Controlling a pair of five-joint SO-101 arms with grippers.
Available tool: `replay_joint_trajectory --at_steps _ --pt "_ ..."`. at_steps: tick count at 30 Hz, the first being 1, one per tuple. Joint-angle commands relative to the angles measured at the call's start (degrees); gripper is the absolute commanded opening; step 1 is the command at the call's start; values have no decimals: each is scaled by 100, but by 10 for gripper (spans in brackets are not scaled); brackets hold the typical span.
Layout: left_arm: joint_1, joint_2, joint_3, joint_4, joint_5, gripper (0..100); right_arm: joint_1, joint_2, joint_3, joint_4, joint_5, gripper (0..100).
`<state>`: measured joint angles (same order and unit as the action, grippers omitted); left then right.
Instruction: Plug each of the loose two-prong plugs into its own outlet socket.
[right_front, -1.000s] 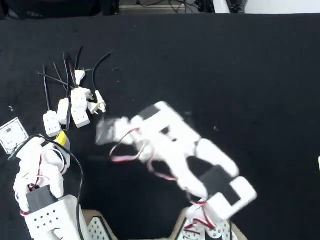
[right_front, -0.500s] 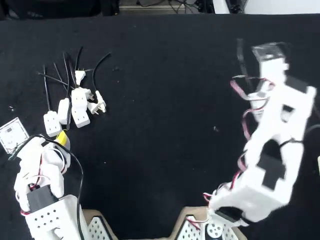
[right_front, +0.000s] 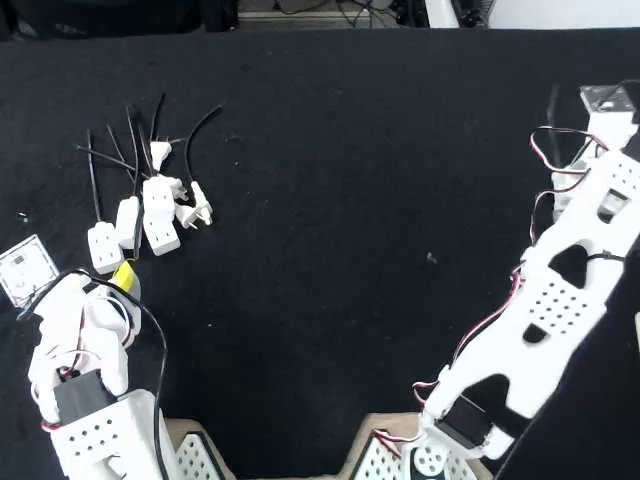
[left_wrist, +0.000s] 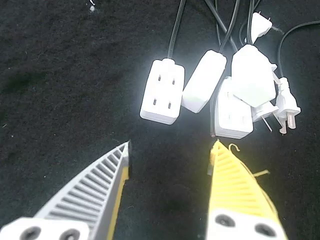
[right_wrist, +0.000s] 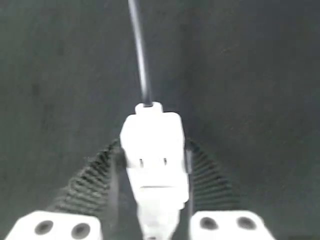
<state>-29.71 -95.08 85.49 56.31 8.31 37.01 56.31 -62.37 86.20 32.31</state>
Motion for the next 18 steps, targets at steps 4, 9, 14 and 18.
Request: replay_joint_trajectory --at_steps 4,9,14,18 --pt "4 -53 -224 -114 44 256 -229 927 -2809 299 -396 347" --pt "4 -53 -224 -114 44 256 -527 848 -3292 923 -396 347" --pt "4 -53 -224 -114 53 256 -897 -13 -3275 1495 -404 347" --pt "4 -53 -224 -123 53 256 -1081 -646 -3248 1512 -905 346"
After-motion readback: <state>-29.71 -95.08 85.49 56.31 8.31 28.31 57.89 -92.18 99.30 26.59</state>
